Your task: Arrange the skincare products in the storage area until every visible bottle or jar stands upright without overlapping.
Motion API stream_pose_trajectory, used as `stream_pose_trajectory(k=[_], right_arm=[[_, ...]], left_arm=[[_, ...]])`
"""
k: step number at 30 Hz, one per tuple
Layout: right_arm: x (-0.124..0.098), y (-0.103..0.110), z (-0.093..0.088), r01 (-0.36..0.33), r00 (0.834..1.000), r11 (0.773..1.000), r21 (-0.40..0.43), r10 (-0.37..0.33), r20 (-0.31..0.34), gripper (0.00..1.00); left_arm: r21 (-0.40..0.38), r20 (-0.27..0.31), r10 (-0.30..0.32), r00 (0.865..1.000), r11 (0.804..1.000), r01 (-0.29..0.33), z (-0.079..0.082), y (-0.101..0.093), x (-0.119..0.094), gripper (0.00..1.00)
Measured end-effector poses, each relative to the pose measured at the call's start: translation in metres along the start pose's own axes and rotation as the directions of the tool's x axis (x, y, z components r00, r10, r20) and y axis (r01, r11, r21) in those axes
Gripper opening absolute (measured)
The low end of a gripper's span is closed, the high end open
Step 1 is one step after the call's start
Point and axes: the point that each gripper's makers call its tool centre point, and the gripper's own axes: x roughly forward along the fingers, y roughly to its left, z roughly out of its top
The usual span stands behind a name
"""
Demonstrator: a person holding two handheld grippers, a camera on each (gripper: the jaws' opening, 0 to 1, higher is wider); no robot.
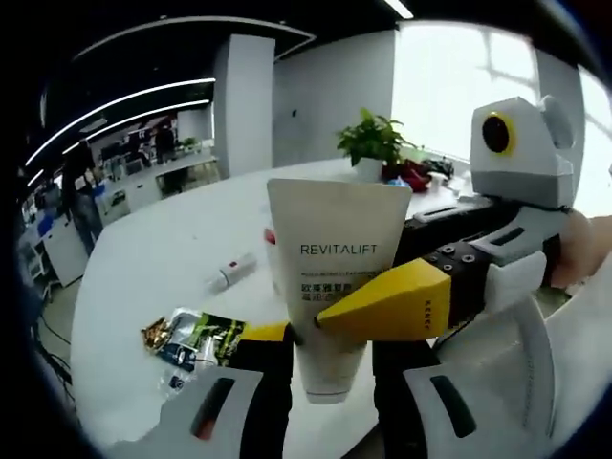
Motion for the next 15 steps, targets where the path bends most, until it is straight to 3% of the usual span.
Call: stream_pose_trajectory(k=[9,15], right_arm=[[-0.0001,0.0,-0.0013,0.002,1.0,0.999,-0.052,-0.002,-0.005,0.14],[-0.005,-0.0017,0.0,-0.038,0.999,0.998,-0.058,0.038,-0.007,0.12]], left_arm=[[-0.024,0.01,-0.014,1.0,1.0,0.014,-0.0021,-0.0036,-0.0021,0.29],[-0.019,0.027,-0.068,0.997,0.997,0.069,0.0,-0.0091,-0.003,0.3]])
